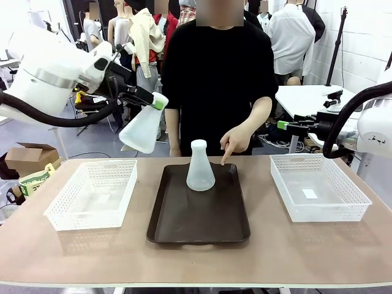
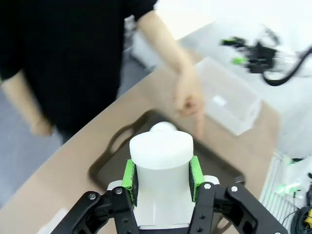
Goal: Prepare the laboratory tools.
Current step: Place the picked Big flask upright in the Handle tray as directed by the person.
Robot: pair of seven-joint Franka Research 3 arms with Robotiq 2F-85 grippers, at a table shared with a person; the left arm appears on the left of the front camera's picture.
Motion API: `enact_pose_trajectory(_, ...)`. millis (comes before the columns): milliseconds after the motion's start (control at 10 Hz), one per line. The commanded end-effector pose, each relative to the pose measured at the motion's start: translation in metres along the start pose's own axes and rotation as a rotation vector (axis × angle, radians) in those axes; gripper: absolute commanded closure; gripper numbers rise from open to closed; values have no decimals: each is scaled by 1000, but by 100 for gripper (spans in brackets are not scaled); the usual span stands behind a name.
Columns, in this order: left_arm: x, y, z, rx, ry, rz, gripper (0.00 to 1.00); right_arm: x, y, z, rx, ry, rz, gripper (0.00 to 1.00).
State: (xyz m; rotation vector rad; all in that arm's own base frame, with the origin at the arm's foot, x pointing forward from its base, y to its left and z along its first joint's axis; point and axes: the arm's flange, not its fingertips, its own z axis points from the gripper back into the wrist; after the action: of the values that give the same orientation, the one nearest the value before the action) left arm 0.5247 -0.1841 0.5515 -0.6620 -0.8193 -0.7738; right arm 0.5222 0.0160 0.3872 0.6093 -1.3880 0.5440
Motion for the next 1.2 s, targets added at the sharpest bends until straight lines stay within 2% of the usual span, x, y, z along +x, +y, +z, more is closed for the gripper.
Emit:
enact_pose_trajectory(0, -35, 25, 16, -189, -92, -23, 100, 2, -1, 0, 8, 15, -1, 0)
enact_pose_trajectory(100, -36, 19, 17, -202, -155, -82, 100, 2, -1, 0, 8, 15, -1, 0)
enact_pose_trajectory(200, -37, 12, 16, -186, -175, -119, 100, 2, -1, 0, 8, 15, -1, 0)
enact_pose_trajectory(300, -36, 9, 14, -131, -153, -117, 100, 2, -1, 0, 8, 15, -1, 0)
enact_pose_trajectory(400, -33, 18, 13, -17, -86, 65, 100, 2, -1, 0, 8, 15, -1, 0)
enact_pose_trajectory(500, -31, 19, 14, -174, -155, -106, 100, 2, -1, 0, 8, 15, -1, 0)
enact_pose_trajectory(700, -31, 19, 14, -174, -155, -106, 100, 2, -1, 0, 8, 15, -1, 0)
enact_pose_trajectory(800, -36, 20, 12, -131, -132, -63, 100, 2, -1, 0, 8, 15, -1, 0)
enact_pose_trajectory(1100, -72, -30, -10, -265, -261, -351, 100, 2, -1, 0, 8, 15, -1, 0)
